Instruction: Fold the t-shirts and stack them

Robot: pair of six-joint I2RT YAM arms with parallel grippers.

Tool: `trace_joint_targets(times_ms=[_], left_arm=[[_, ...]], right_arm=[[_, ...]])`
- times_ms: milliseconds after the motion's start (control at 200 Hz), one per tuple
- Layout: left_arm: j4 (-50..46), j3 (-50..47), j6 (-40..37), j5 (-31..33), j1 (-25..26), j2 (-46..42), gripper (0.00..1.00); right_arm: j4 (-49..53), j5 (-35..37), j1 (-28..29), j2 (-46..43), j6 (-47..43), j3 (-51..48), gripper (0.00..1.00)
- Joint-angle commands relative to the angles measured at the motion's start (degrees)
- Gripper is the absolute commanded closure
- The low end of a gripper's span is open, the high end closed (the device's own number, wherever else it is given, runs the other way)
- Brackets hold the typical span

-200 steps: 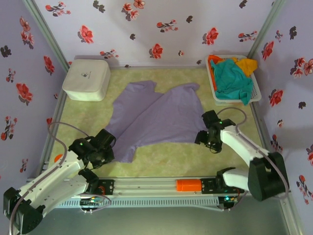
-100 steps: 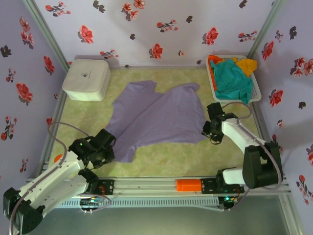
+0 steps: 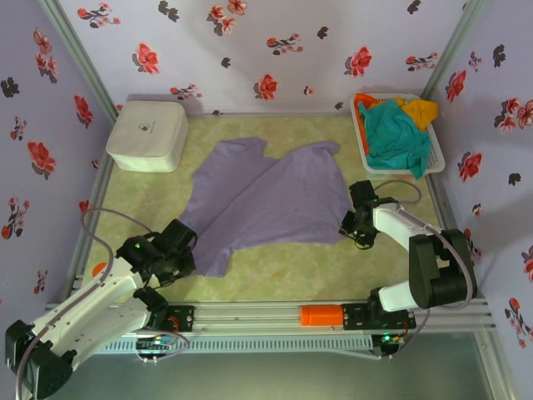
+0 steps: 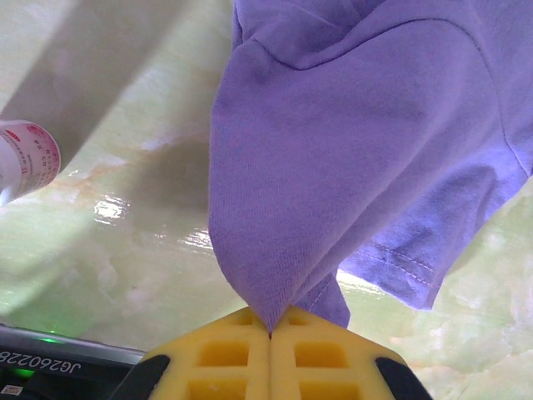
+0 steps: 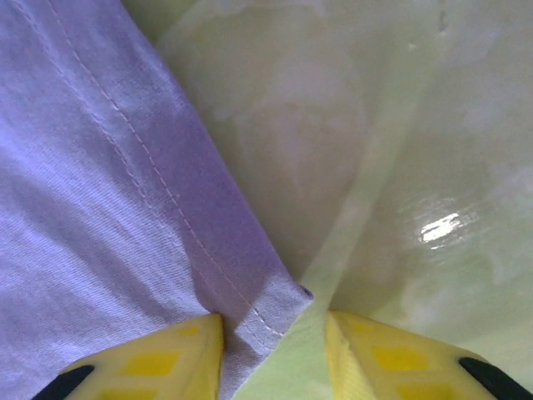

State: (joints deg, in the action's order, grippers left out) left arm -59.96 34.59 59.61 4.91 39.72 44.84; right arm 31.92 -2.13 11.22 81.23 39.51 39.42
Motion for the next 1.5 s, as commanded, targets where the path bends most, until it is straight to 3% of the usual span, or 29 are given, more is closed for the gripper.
trace_joint_targets(times_ms=[0, 185, 440, 635, 760, 935, 975, 1040, 1165, 1210, 1310, 1370, 1430, 1495], left_arm=[[0.13, -0.09, 0.18, 0.21, -0.41, -0.50, 0.96], [-1.64, 1.40, 0.50, 0.38, -0.44, -0.54, 0.96], [-3.29, 2.69, 0.33, 0.58, -0.44, -0.89, 0.97], [-3.85, 2.68, 0.59, 0.04, -0.44, -1.20, 0.97], [-4.11, 1.78, 0.91, -0.97, -0.44, -1.61, 0.96], [-5.11, -0.48, 2.03, -2.07, -0.44, -3.40, 0.92], [-5.39, -0.72, 2.22, -2.30, -0.44, -4.05, 0.87], [-5.90, -0.75, 2.63, -2.79, -0.44, -4.66, 0.68], [-5.91, 1.05, 2.07, -3.39, -0.44, -4.04, 0.56], [-5.57, 2.98, 1.02, -3.13, -0.48, -3.21, 0.54], [-4.25, 8.31, -2.69, -0.94, -0.44, 0.30, 0.50], [-1.98, 10.74, -5.89, -0.01, -0.69, 3.28, 0.48], [0.36, 13.26, -9.22, 0.16, -1.55, 7.19, 0.47], [2.81, 16.37, -12.81, 0.13, -2.94, 11.82, 0.46]], right_arm=[[-1.73, -0.55, -0.40, 1.23, 0.80, -1.02, 0.72], [4.30, 1.14, -1.09, -4.97, 1.12, -0.90, 1.00], [19.48, 2.22, -3.33, -21.79, 2.35, -0.73, 1.00], [25.69, 5.38, -4.02, -32.87, 7.22, -0.56, 1.00], [25.04, 8.07, -4.28, -36.61, 8.37, -1.48, 0.89], [23.72, 8.09, -4.72, -35.40, 8.67, -1.83, 0.68], [23.44, 7.98, -4.72, -35.20, 8.59, -1.84, 0.59], [22.44, 7.79, -4.72, -35.18, 8.16, -1.97, 0.51], [19.33, 6.24, -4.72, -33.89, 5.90, -1.45, 0.39], [18.34, 5.67, -4.74, -32.90, 5.05, -0.81, 0.30], [15.35, 2.73, -4.72, -30.47, 2.51, 0.38, 0.26], [12.40, -0.13, -4.72, -29.38, 1.29, 0.41, 0.19], [10.40, -2.16, -4.72, -28.24, 1.58, 0.19, 0.02], [7.96, -4.28, -4.77, -26.80, 1.38, 0.33, 0.01]])
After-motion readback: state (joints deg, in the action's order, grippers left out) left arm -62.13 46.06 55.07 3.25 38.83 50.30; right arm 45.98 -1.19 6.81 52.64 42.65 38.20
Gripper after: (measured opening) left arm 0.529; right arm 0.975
